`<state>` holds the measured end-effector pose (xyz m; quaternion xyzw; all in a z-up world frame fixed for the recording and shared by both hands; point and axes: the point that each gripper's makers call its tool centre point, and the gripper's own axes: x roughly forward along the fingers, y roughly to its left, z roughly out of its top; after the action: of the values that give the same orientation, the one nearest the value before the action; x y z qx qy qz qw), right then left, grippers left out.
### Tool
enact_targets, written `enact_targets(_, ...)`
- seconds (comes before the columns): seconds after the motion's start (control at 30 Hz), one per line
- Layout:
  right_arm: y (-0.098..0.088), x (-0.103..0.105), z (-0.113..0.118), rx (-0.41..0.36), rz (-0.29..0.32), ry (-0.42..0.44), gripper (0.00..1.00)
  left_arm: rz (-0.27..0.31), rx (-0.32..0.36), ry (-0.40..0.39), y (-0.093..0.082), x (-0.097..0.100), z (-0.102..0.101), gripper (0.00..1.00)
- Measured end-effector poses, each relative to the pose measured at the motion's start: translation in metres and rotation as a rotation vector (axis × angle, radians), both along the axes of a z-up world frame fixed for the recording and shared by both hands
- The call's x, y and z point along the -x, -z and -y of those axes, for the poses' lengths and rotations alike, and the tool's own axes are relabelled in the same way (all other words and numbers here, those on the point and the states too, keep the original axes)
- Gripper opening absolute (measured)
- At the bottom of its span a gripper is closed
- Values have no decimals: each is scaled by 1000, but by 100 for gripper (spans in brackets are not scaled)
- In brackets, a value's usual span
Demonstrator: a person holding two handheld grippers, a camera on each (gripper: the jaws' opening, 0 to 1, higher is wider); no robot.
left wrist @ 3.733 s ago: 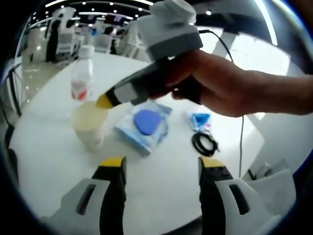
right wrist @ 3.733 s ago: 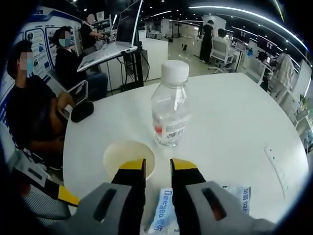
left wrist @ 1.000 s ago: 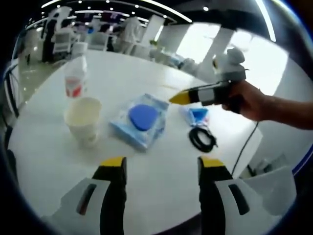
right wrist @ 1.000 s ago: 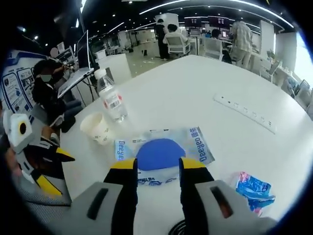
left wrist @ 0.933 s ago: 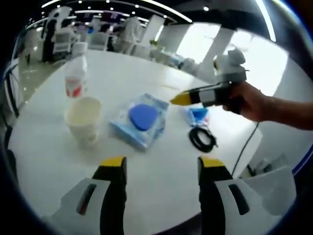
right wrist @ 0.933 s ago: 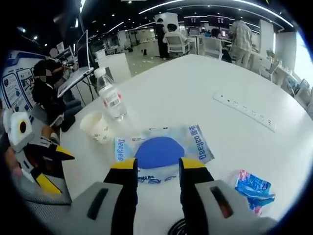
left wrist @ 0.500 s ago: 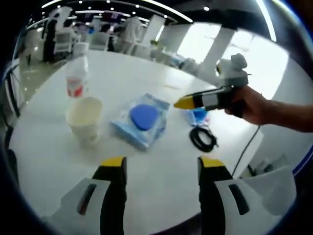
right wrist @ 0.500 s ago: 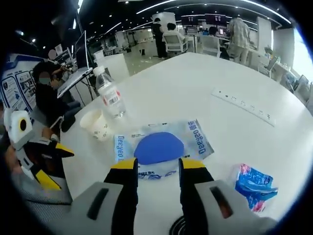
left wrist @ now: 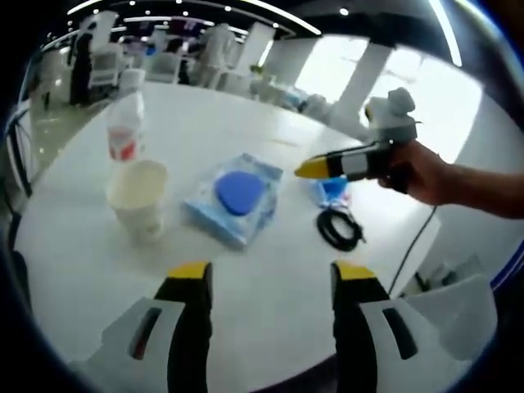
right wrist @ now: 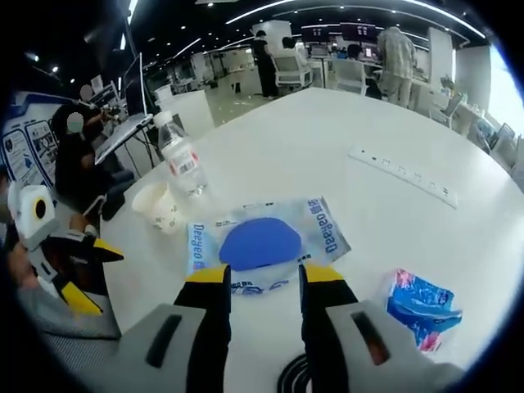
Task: Arrange the tabletop items into an orderly group along one side of the table until the central work area is clear of visible clutter.
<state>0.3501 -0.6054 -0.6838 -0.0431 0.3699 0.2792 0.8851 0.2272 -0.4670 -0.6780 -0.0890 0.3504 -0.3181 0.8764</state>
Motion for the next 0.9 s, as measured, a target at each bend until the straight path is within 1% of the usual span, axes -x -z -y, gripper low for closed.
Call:
enact_targets(0.2, 2, -4, 10, -1, 2, 8, 32, -3, -4, 7, 1, 1, 1, 55)
enact_targets(0.3, -4, 6, 7, 1, 4, 10, 32, -3, -5, 8, 1, 2, 1, 55)
enact_targets(0.47, -9, 14, 4, -4, 5, 14, 33, -1, -8, 14, 1, 2, 2, 55)
enact_targets(0.67, -9, 18, 3, -5, 1, 12, 33, -6, -15, 26, 4, 3, 5, 55)
enact_targets(0.77, -7, 17, 4, -7, -2, 11, 33, -11, -24, 40, 5, 4, 7, 55)
enact_targets(0.9, -7, 16, 3, -18, -10, 11, 33, -6, -29, 60, 5, 7, 10, 56)
